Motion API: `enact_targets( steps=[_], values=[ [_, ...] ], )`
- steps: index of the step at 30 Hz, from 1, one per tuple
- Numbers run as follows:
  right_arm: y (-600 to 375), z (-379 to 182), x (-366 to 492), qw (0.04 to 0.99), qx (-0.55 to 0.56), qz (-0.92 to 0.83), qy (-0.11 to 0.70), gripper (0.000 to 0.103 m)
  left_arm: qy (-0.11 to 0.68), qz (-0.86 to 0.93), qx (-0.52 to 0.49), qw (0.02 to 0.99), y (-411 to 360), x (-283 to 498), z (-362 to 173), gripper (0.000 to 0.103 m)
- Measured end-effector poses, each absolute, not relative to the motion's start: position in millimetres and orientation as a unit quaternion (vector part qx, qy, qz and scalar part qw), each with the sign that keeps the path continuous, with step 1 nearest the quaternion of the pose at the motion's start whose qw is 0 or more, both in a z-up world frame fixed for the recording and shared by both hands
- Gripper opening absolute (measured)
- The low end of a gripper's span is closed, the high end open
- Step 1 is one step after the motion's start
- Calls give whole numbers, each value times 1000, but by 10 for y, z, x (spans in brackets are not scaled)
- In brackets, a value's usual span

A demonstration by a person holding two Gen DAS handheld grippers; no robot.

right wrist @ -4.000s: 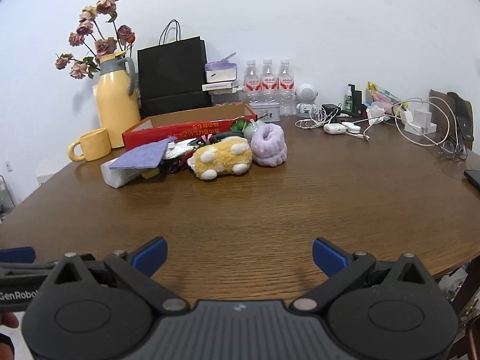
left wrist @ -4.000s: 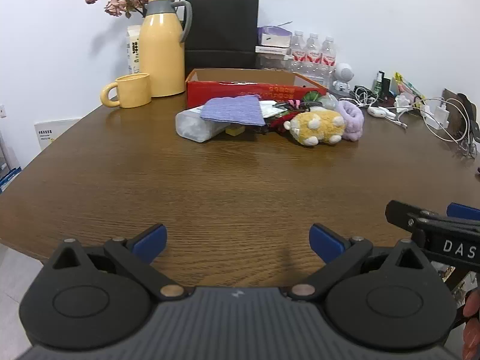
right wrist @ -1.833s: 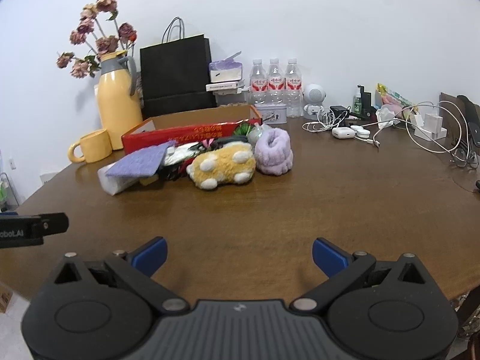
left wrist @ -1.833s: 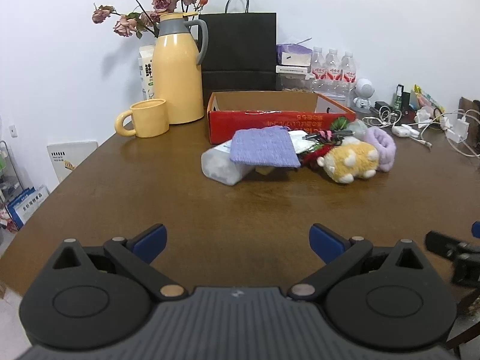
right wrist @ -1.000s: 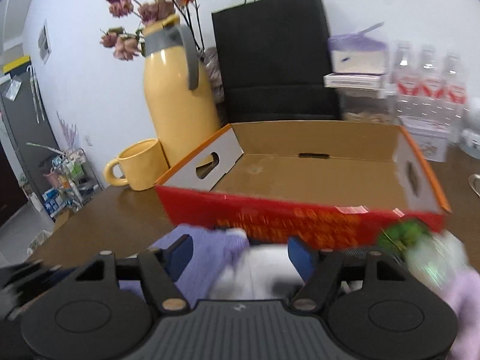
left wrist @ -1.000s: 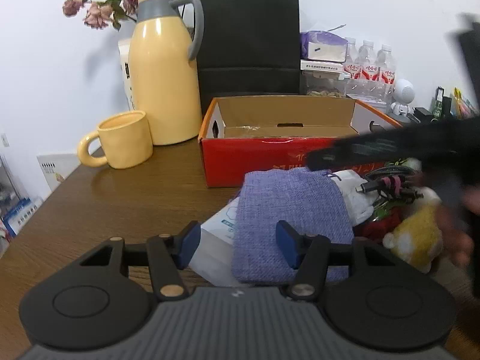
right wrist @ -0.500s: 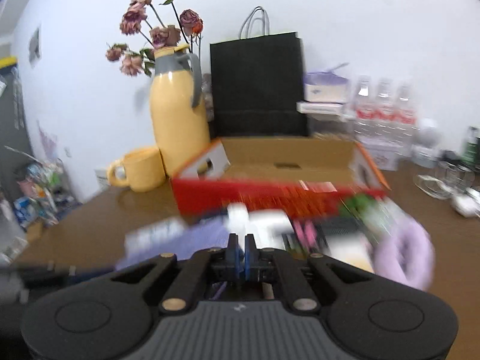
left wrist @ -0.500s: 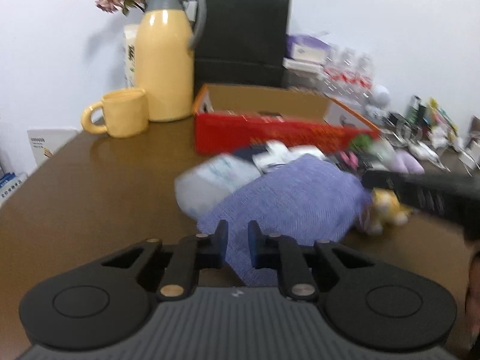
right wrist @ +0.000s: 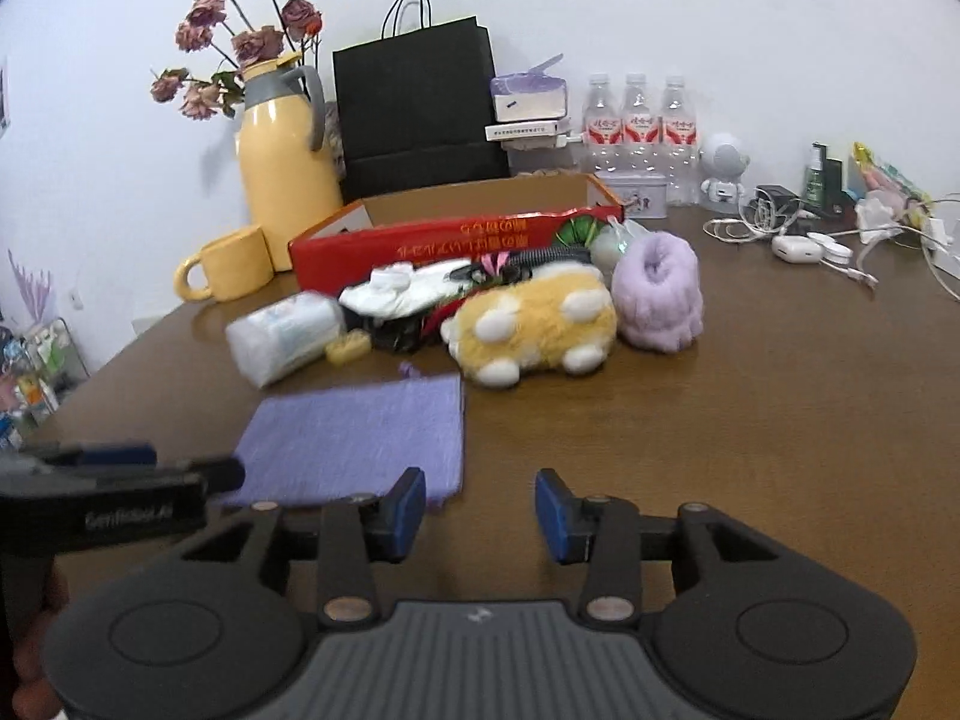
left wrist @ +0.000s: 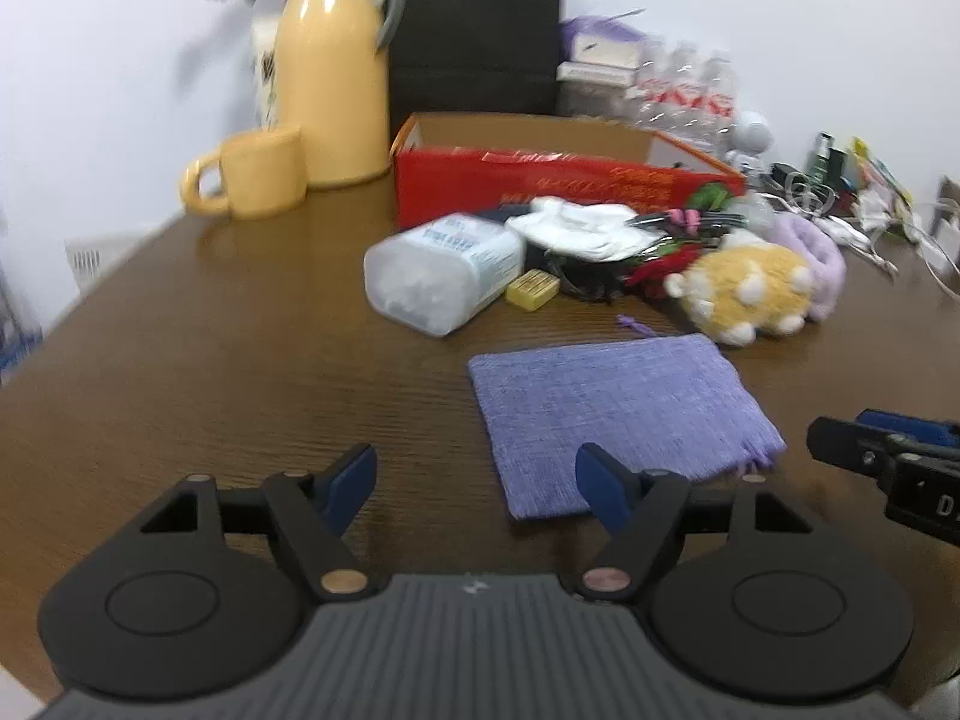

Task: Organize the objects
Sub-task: 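Pull the purple cloth pouch off the wipes pack with the right gripper, then grasp the purple cloth pouch edge with the left gripper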

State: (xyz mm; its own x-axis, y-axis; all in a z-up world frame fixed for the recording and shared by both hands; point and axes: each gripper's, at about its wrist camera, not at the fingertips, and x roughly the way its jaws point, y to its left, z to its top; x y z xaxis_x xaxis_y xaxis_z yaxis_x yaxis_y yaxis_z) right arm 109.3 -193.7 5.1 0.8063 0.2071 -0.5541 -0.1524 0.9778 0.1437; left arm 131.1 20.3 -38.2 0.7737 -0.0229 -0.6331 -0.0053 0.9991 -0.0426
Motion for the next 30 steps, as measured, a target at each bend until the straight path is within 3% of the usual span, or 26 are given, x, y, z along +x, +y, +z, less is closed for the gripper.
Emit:
enact_targets(
  steps=[10, 13, 15, 16, 17, 19, 21, 30],
  values=[
    [-1655, -103, 1845, 935, 10, 137, 327, 37, 338, -40, -8, 940, 180, 1590, -475, 72],
    [-1630, -112, 1890, 936, 7, 140, 323, 35, 337, -31, -1, 941, 166, 1610, -473, 56],
    [-1639, -110, 1856, 935, 10, 146, 322, 24, 337, -31, -3, 941, 165, 1581, -459, 36],
    [-1639, -109, 1816, 935, 10, 150, 321, 23, 339, -33, -6, 940, 164, 1561, -447, 20],
    [-1634, -107, 1775, 935, 8, 150, 320, 23, 342, -39, -10, 939, 161, 1531, -439, 13],
    [-1623, -93, 1665, 935, 3, 153, 319, 18, 347, -42, -13, 937, 156, 1446, -417, 9],
    [-1632, -53, 1521, 938, 1, 146, 315, 3, 346, -49, -14, 937, 162, 1307, -385, 8],
    [-1630, 356, 832, 946, 21, 169, 275, 2, 314, -77, -5, 946, 83, 654, 71, 7]
  ],
)
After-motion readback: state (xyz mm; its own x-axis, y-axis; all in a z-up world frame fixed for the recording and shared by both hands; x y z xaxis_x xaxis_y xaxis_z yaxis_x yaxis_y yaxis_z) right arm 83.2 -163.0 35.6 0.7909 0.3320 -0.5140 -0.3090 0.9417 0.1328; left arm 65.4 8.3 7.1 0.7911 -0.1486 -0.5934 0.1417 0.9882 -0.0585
